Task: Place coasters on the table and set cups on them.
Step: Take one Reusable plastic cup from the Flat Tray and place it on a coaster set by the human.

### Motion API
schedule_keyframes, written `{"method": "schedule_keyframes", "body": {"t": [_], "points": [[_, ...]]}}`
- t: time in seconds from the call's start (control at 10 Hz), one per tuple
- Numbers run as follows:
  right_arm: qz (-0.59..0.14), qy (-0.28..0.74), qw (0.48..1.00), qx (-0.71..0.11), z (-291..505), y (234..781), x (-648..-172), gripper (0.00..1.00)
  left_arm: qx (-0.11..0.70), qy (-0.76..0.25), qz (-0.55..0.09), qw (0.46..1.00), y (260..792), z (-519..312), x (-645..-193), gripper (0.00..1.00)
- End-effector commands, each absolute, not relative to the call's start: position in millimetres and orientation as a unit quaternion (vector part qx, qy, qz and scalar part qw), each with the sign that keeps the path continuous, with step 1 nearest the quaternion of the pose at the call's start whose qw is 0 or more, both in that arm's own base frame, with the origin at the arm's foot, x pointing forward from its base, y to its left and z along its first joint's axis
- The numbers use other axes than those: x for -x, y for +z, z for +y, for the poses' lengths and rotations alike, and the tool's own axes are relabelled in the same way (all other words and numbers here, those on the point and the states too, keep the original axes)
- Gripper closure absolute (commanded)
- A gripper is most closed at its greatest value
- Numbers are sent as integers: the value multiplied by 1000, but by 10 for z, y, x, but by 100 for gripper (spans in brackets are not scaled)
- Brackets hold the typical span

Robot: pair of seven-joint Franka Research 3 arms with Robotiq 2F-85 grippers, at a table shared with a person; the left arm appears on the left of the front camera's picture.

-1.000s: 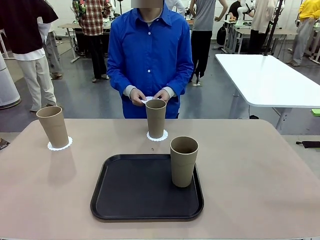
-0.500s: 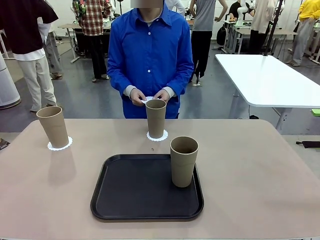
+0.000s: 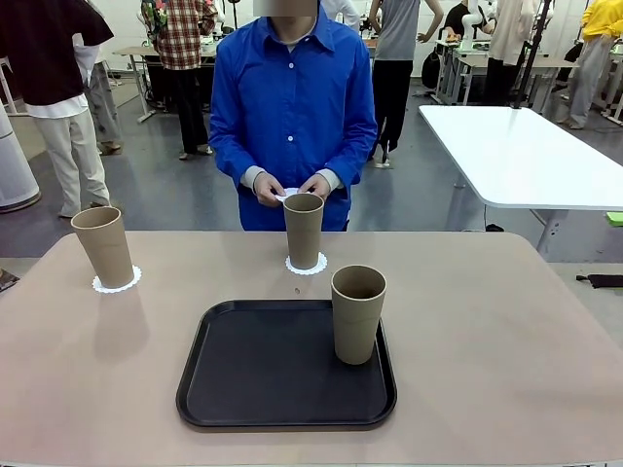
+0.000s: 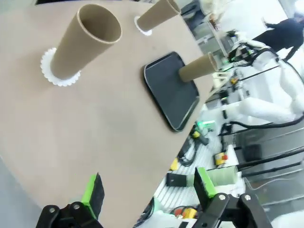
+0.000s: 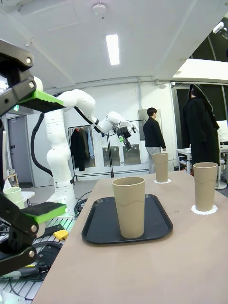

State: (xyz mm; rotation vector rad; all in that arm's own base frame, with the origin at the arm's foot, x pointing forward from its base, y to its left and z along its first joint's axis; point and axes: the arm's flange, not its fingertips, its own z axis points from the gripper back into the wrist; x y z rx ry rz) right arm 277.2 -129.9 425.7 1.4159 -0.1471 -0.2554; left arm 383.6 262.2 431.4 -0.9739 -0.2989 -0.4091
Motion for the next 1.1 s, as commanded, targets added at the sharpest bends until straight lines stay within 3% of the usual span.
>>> {"method": "schedule_keyframes", "body": {"t": [0.0, 0.4, 1.0], "points": [[-70, -115, 748, -650, -1295, 4275, -2774, 0, 511, -186, -119, 831, 4160, 3022, -3937, 0], [-70, -115, 748, -650, -1295, 4275, -2774, 0, 577, -138, -158, 789, 3929, 3512, -3786, 0], [-70, -115, 748, -650, -1295, 4275, -2774, 0, 572, -107, -194, 790, 3950, 3650, -3666, 0]]}}
